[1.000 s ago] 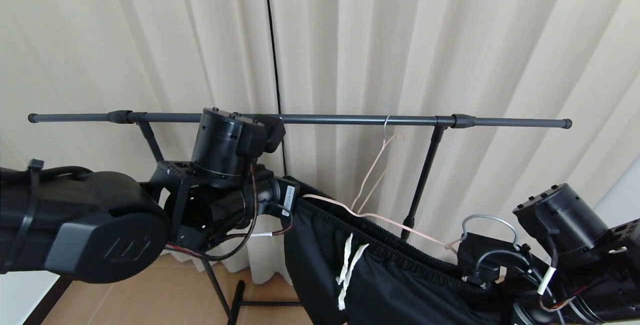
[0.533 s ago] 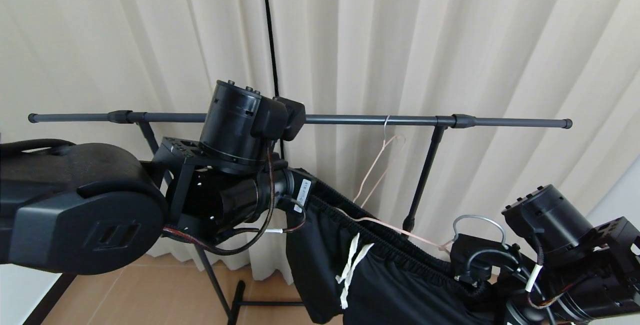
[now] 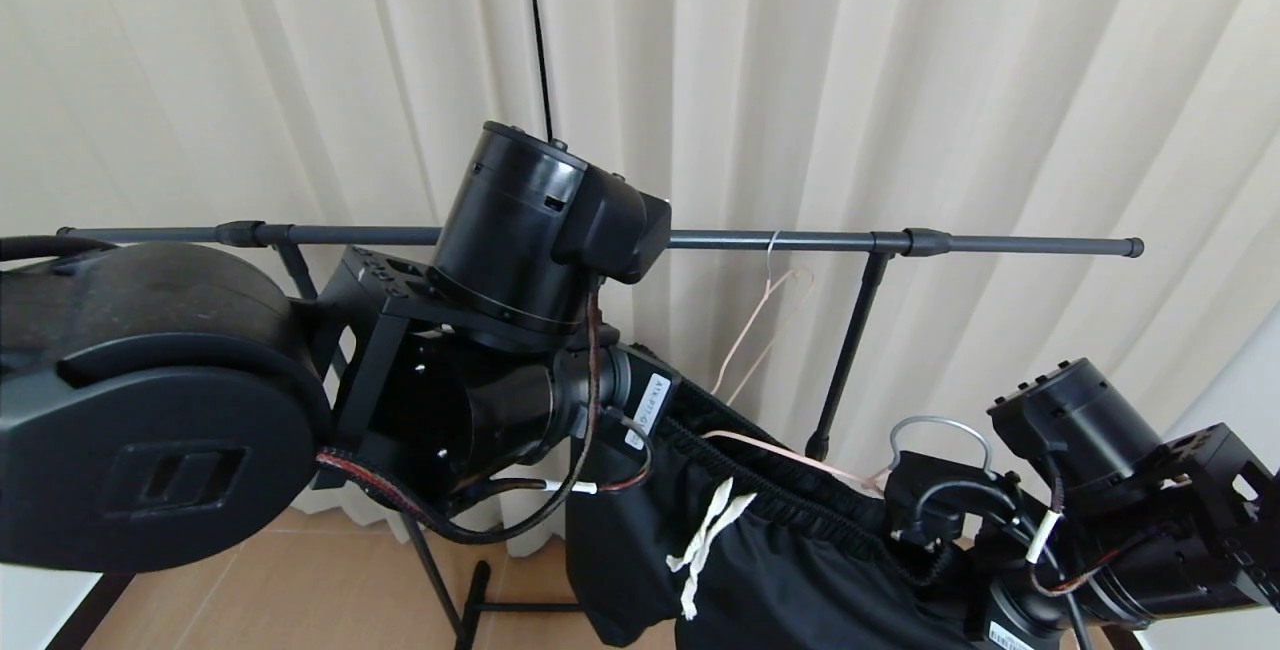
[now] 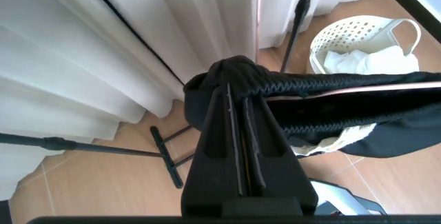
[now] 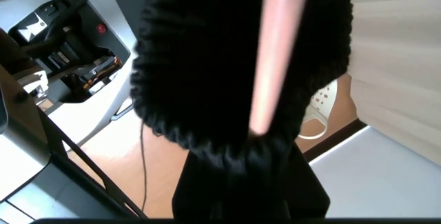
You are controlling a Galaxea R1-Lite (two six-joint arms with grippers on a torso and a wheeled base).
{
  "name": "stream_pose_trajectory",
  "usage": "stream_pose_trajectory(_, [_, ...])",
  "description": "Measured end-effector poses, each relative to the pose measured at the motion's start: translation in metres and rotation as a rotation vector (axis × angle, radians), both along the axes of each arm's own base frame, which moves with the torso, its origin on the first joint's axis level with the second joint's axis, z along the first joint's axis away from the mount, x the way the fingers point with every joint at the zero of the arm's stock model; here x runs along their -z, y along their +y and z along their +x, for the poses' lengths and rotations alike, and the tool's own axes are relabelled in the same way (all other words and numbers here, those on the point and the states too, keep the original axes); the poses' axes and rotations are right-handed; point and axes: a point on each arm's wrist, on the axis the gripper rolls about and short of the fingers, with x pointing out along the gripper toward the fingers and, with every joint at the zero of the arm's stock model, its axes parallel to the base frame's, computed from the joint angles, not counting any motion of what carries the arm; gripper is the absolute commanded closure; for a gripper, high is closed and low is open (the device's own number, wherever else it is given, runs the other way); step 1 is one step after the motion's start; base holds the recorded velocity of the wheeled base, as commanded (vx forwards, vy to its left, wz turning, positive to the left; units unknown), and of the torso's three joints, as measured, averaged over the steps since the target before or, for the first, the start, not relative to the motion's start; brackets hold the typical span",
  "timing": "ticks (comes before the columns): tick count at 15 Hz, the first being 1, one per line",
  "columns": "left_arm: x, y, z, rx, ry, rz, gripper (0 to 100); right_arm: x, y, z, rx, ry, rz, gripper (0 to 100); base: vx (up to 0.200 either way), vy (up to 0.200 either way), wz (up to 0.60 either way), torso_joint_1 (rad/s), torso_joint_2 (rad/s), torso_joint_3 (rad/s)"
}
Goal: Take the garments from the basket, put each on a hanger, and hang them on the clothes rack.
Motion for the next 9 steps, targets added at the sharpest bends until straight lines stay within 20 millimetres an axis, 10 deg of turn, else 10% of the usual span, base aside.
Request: stream_pose_trajectory(9, [0.011, -0.008, 0.001, 0.007, 0.039, 0.024, 100, -0.026, 0.010, 0.016, -0.010, -0.118, 0.109, 100, 0.000, 0.000, 0.00, 0.000, 0.00, 0.000])
